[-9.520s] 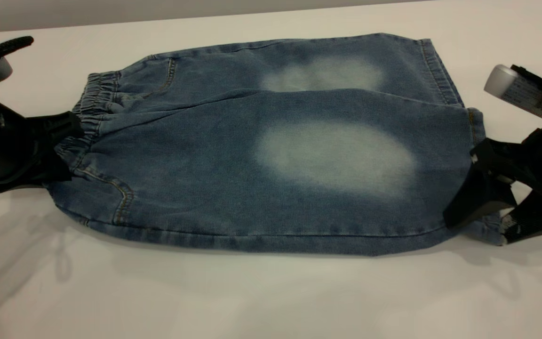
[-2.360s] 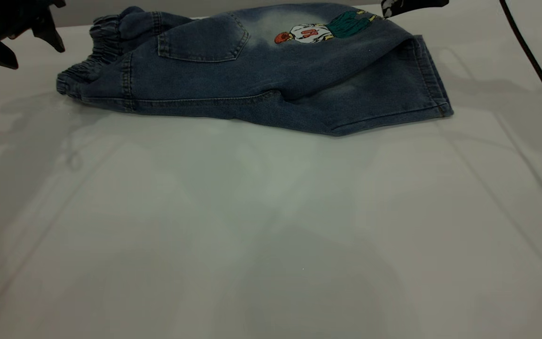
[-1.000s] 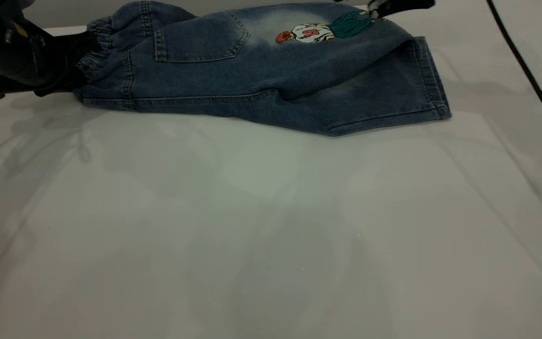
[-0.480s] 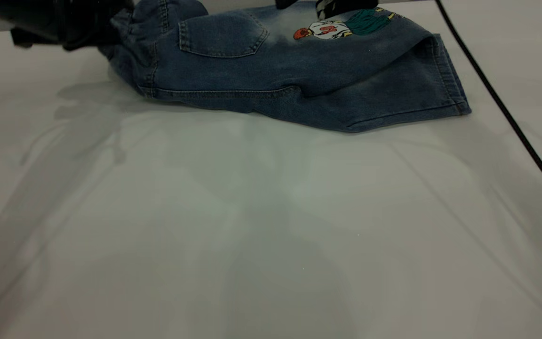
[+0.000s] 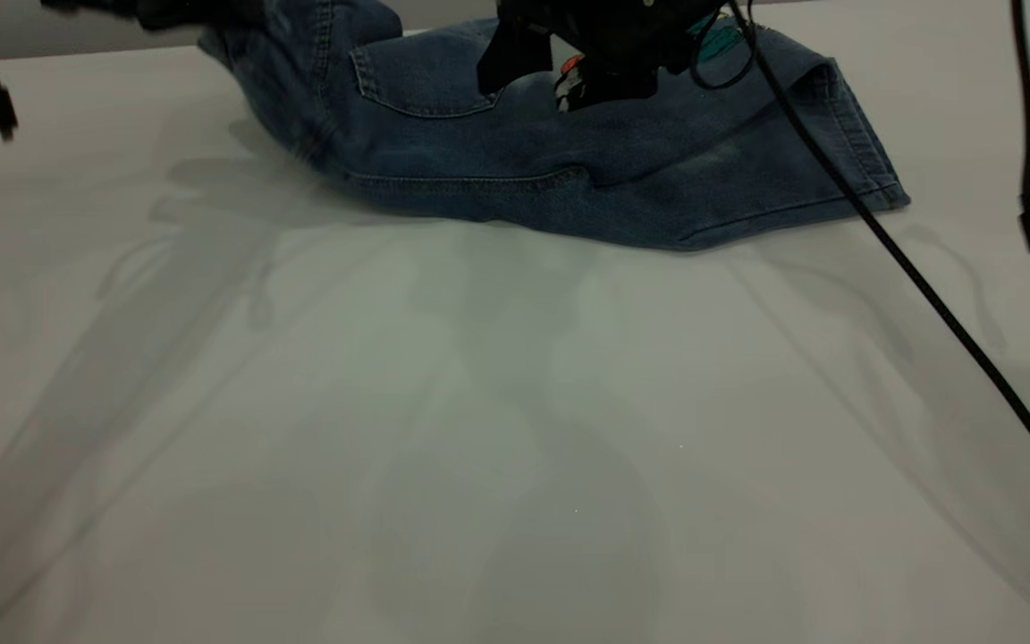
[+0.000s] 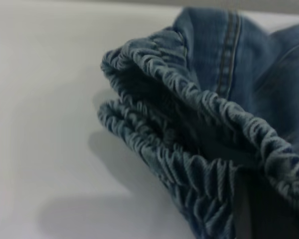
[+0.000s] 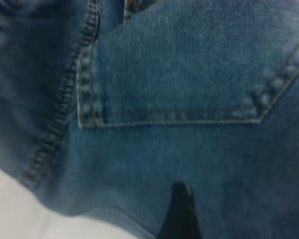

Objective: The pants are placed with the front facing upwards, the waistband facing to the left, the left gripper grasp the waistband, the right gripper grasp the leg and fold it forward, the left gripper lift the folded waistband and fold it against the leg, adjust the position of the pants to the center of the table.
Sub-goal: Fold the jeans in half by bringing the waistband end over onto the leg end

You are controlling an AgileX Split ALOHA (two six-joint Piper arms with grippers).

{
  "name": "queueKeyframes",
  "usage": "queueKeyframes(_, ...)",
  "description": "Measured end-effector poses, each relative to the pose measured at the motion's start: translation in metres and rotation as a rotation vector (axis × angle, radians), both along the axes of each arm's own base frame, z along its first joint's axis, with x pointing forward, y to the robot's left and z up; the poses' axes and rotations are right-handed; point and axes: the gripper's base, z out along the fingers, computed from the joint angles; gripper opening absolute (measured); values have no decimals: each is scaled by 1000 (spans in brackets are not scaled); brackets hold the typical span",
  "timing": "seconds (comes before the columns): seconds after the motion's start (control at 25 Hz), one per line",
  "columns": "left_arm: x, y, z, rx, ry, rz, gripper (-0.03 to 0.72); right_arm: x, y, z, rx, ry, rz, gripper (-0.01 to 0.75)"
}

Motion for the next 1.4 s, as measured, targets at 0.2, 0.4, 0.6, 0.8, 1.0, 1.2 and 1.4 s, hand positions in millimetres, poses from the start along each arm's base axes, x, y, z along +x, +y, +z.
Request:
queueKeyframes(0.2, -6, -5, 37, 11, -79, -32, 90, 5, 3, -6, 15, 3, -5, 511)
queueKeyframes(0.4, -12, -8, 64, 12, -154, -60, 90, 0, 7, -26, 29, 60, 18, 511)
queueKeyframes(0.6, -13, -8, 68, 11, -161, -60, 90, -12, 26, -30, 41, 88, 87, 511)
queueKeyframes(0.8, -13, -10, 70, 7, -171, -65, 90, -33, 57, -30, 48, 102, 180, 511)
queueKeyframes(1.0, -18, -25, 69, 28, -161, -115, 90, -32, 66, -20, 62, 83, 225, 510)
queueKeyframes(1.2, -25, -40, 66, 55, -129, -157, 90, -9, 50, 7, 33, 30, 208, 510)
queueKeyframes(1.4, -29, -51, 66, 62, -133, -192, 90, 11, 18, 25, -78, 27, 166, 510)
